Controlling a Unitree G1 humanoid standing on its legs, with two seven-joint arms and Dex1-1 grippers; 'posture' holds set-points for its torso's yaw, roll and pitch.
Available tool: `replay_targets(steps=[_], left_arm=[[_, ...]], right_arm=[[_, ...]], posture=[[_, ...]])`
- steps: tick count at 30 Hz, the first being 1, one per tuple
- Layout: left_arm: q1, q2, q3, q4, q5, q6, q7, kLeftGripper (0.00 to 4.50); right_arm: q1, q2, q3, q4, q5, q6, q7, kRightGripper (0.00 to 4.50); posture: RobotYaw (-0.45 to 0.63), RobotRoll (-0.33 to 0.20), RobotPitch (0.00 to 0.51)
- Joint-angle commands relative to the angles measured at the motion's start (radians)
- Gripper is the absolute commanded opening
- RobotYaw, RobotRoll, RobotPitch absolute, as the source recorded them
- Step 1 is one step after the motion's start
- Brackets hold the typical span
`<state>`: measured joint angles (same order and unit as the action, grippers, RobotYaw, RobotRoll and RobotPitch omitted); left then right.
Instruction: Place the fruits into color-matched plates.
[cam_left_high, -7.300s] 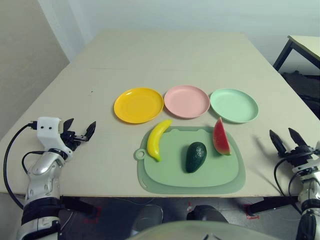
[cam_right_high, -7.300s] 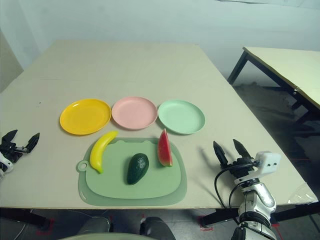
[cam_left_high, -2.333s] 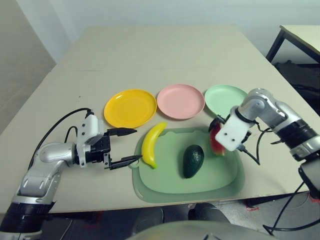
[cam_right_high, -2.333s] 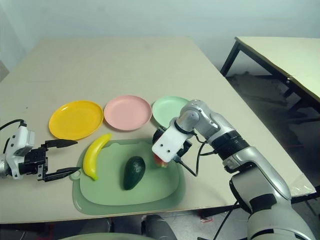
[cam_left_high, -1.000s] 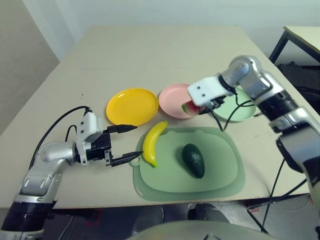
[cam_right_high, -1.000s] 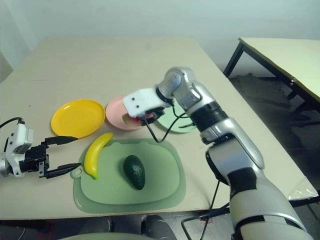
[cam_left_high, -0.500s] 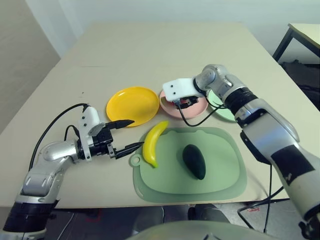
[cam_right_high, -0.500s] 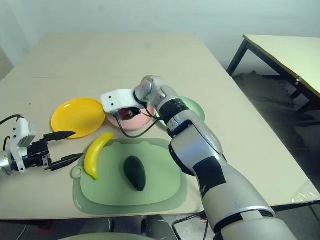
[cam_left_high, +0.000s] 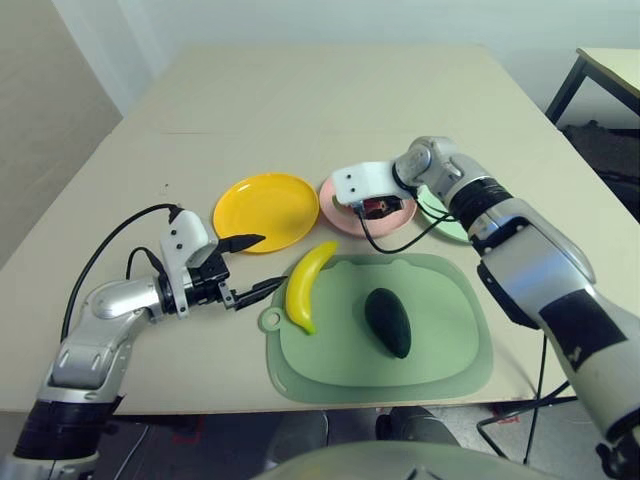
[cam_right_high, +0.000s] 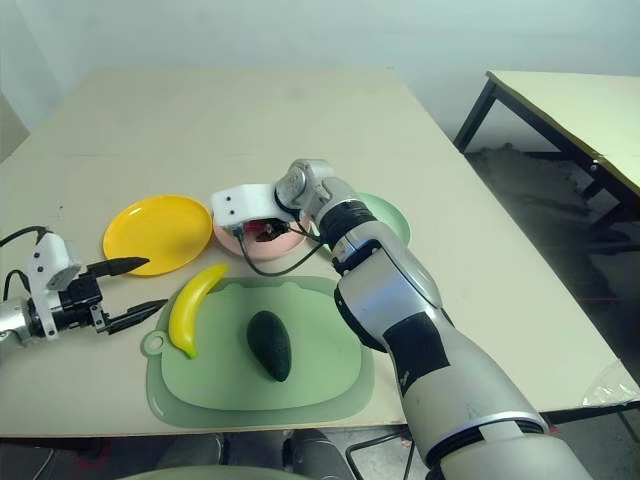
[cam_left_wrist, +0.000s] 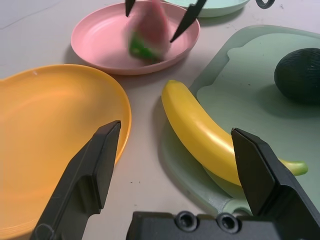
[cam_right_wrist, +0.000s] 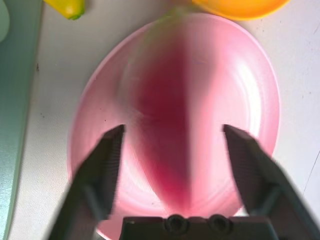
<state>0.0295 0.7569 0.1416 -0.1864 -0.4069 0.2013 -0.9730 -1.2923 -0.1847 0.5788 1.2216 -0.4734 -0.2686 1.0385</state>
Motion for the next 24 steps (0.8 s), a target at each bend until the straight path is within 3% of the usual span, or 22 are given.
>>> replay_targets(steps=[1,5,8,14,17,24], left_arm=[[0.014,-0.006,-0.009,0.011,0.018,-0.014,-0.001,4.50],[0.016,-0.008,-0.007,0.011,0.019,-0.017,-0.004,4.50],[0.005,-0.003,-0.009,0.024,0.021,-0.037,-0.027,4.50],[0.003,0.015,-0.009,0.018,-0.035,-0.085,-0.158,4.50],[-0.005,0.020,-0.007,0.023,-0.049,-0.095,-0.198,4.50],[-0.021,0.030,-0.005,0.040,-0.062,-0.085,-0.238,4.50]], right_arm=[[0.003,-0.015,-0.009,0.003,-0.011,-0.017,0.001,4.44],[-0.014,-0.041,-0.019,-0.035,0.002,-0.053,0.048,4.44],[-0.010,-0.096,-0.026,-0.149,0.038,-0.133,0.171,4.44],[0.112,-0.310,0.019,-0.552,0.151,-0.387,0.443,4.44],[0.178,-0.400,0.026,-0.744,0.242,-0.416,0.552,4.44],[0.258,-0.543,0.091,-1.066,0.374,-0.436,0.576,4.44]], posture=[[0.15,0.000,0.032],[0.14,0.000,0.029],[0.14,0.000,0.025],[0.12,0.000,0.018],[0.11,0.000,0.014],[0.10,0.000,0.012]])
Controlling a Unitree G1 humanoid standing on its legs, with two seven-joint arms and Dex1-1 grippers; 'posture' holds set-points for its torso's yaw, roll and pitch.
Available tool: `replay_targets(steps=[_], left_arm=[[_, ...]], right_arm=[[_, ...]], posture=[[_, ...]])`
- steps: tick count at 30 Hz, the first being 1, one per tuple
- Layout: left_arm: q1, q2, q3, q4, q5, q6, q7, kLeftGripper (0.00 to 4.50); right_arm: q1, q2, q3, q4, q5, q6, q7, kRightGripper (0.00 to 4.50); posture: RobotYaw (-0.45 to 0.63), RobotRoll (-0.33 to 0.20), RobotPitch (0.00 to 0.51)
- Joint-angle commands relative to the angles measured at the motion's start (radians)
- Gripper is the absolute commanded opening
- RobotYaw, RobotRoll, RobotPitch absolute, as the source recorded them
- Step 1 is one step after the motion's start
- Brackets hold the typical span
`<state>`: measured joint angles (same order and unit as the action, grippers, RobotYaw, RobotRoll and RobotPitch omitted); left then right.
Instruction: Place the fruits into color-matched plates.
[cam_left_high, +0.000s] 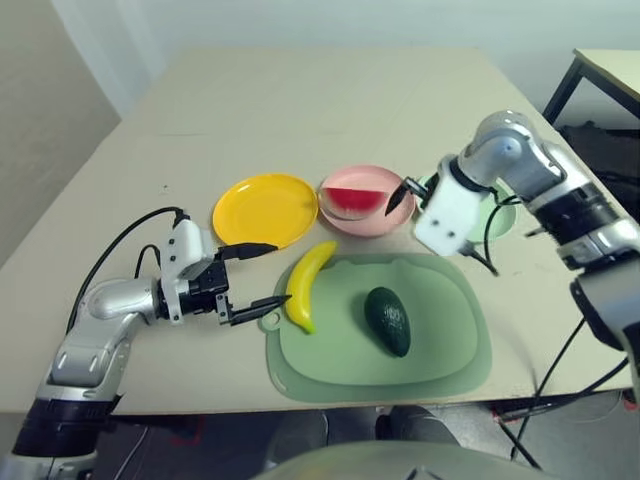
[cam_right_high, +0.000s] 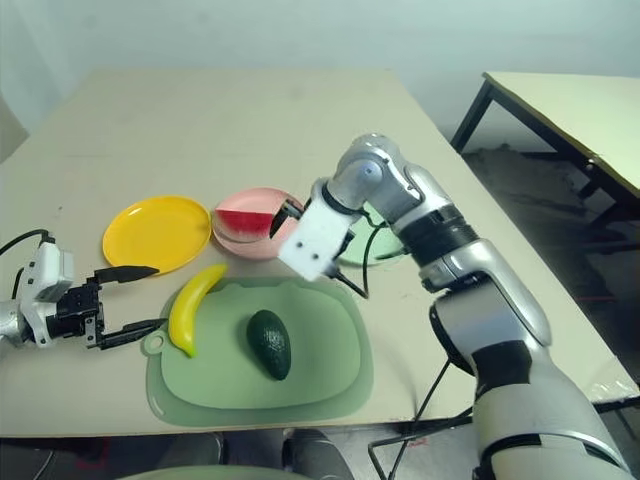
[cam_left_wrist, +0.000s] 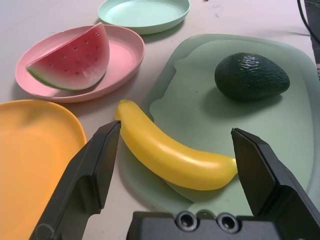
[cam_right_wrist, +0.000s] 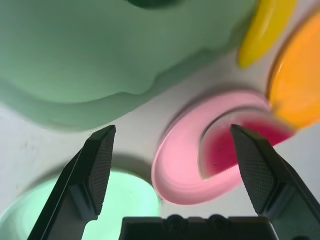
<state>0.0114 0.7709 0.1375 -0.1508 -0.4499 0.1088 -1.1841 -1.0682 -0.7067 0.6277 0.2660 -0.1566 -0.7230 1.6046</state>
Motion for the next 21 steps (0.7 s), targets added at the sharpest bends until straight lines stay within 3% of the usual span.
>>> replay_targets(steps=[1,5,21], left_arm=[[-0.001,0.018,0.000,0.000,-0.027,0.015,-0.036,4.50],[0.021,0.043,-0.001,-0.049,-0.081,0.053,-0.093,4.50],[0.045,0.084,-0.004,-0.072,-0.060,0.065,-0.095,4.50]], right_arm=[[0.042,-0.027,0.047,-0.139,0.069,0.030,0.010,4.44],[0.059,0.001,0.045,-0.178,0.082,0.030,0.010,4.44],[0.104,0.022,0.099,-0.165,0.035,-0.136,-0.008,4.44]], posture=[[0.10,0.000,0.013],[0.10,0.000,0.014],[0.13,0.000,0.021]])
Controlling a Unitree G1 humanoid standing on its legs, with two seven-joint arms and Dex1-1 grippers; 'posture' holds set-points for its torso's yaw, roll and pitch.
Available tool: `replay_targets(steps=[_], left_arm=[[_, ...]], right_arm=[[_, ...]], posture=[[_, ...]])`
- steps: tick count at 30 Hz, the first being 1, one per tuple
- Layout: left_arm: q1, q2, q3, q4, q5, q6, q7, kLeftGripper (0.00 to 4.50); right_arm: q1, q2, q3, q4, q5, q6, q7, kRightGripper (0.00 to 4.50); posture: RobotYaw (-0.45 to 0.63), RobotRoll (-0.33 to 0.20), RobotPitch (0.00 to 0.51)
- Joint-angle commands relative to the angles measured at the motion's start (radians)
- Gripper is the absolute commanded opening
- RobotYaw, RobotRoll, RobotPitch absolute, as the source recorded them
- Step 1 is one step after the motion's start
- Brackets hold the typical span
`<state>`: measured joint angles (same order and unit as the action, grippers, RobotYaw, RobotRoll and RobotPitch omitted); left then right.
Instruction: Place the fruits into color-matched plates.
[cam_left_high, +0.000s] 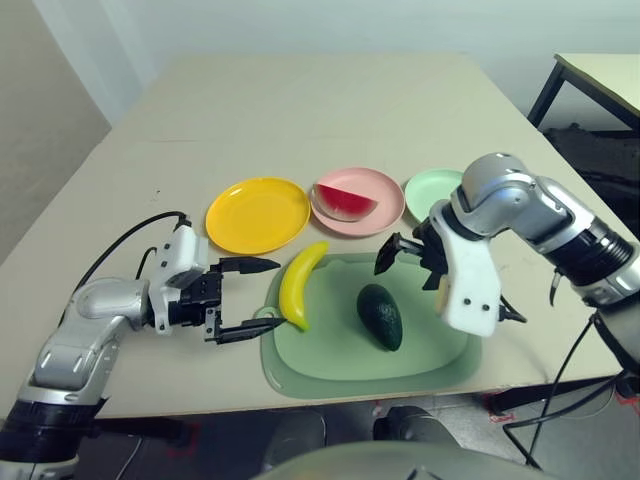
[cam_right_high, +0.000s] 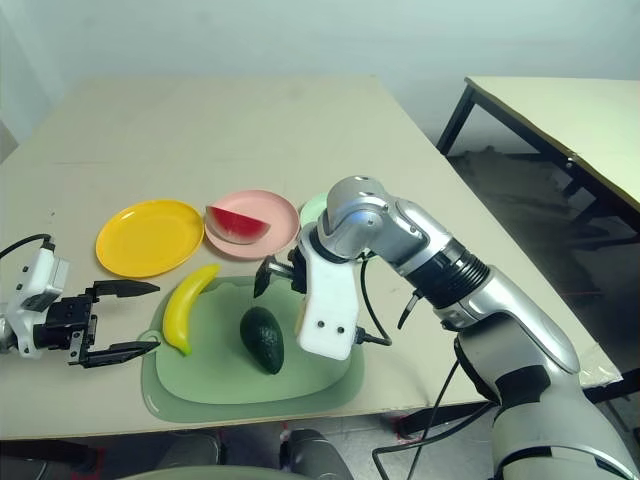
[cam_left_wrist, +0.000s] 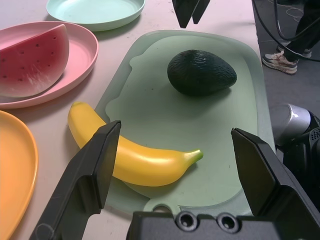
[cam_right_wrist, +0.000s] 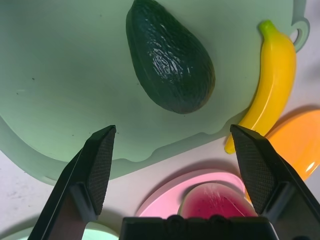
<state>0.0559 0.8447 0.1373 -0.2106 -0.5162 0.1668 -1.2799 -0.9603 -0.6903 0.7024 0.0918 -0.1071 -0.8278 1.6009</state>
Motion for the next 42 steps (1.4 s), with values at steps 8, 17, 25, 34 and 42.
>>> replay_targets(steps=[8,17,25,34,42], left_arm=[[0.011,0.007,-0.007,-0.009,0.025,-0.004,0.013,4.50],[0.013,0.006,-0.010,-0.011,0.031,-0.004,0.024,4.50],[0.021,0.008,-0.002,-0.017,0.036,-0.001,0.032,4.50],[0.019,0.007,-0.003,-0.009,0.048,-0.010,0.035,4.50],[0.018,0.010,0.005,-0.006,0.050,-0.008,0.035,4.50]], right_arm=[[-0.008,0.027,0.047,0.021,-0.013,-0.050,-0.015,4.44],[-0.005,0.068,0.067,0.007,-0.006,-0.026,-0.029,4.44],[0.007,0.068,0.084,0.026,-0.019,-0.040,-0.040,4.44],[0.030,0.084,0.106,0.081,-0.060,-0.080,-0.074,4.44],[0.044,0.149,0.143,0.201,-0.161,-0.152,-0.150,4.44]], posture=[[0.13,0.000,0.019],[0.14,0.000,0.020],[0.15,0.000,0.020],[0.15,0.000,0.021],[0.16,0.000,0.019]])
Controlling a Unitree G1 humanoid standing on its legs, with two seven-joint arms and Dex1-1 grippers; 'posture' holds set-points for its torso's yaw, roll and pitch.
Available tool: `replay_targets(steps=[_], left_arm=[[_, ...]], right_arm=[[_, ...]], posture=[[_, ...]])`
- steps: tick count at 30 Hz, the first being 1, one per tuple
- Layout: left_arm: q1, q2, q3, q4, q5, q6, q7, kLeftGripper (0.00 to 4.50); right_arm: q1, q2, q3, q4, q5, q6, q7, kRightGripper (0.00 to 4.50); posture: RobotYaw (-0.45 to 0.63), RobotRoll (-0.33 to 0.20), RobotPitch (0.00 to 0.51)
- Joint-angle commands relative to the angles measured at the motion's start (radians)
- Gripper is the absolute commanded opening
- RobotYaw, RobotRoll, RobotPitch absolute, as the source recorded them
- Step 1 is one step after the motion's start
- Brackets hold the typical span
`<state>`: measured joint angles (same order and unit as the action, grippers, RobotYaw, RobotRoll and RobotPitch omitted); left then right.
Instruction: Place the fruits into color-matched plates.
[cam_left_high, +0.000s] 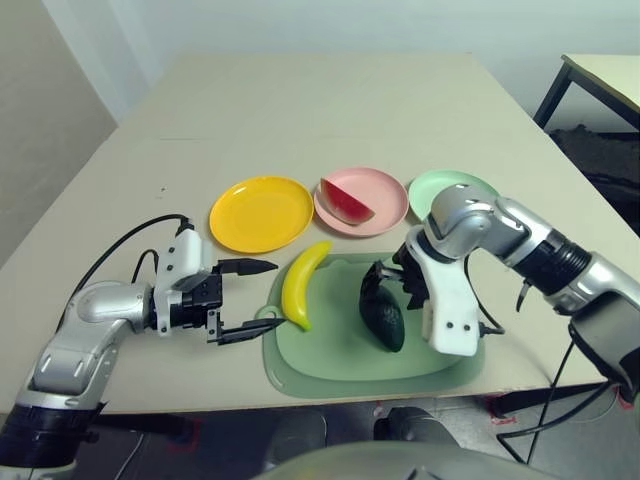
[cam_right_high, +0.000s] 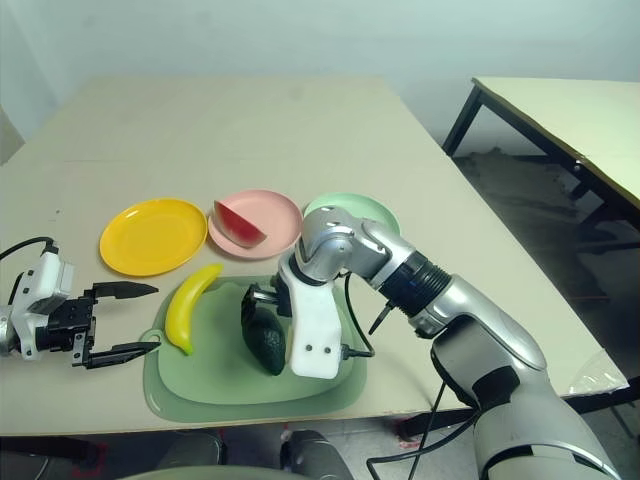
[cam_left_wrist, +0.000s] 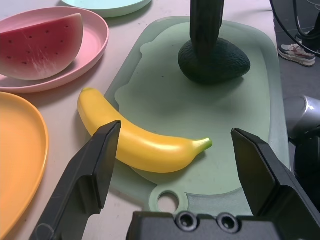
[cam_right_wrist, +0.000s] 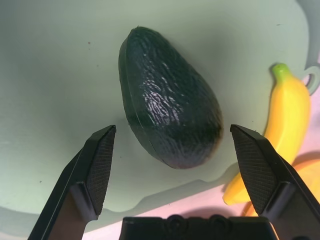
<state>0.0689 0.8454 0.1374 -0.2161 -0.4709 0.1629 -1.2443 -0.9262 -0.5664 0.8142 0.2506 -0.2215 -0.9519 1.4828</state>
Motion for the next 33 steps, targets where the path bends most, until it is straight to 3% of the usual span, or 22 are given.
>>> replay_targets(steps=[1,21,30,33], left_arm=[[0.006,0.010,0.006,-0.001,0.005,-0.004,0.000,4.50],[0.010,0.004,0.004,-0.001,0.006,-0.007,0.011,4.50],[0.015,0.004,0.008,-0.002,0.008,-0.008,0.019,4.50],[0.016,0.005,0.009,-0.003,0.007,-0.009,0.022,4.50]], right_arm=[[0.009,0.035,0.033,0.060,-0.061,-0.037,-0.044,4.44],[0.077,-0.011,0.075,0.109,-0.166,-0.109,-0.155,4.44],[0.073,-0.029,0.092,0.072,-0.124,-0.075,-0.126,4.44],[0.076,-0.029,0.102,0.061,-0.100,-0.047,-0.104,4.02]], posture=[[0.16,0.000,0.020],[0.16,0.000,0.019],[0.17,0.000,0.023],[0.17,0.000,0.024]])
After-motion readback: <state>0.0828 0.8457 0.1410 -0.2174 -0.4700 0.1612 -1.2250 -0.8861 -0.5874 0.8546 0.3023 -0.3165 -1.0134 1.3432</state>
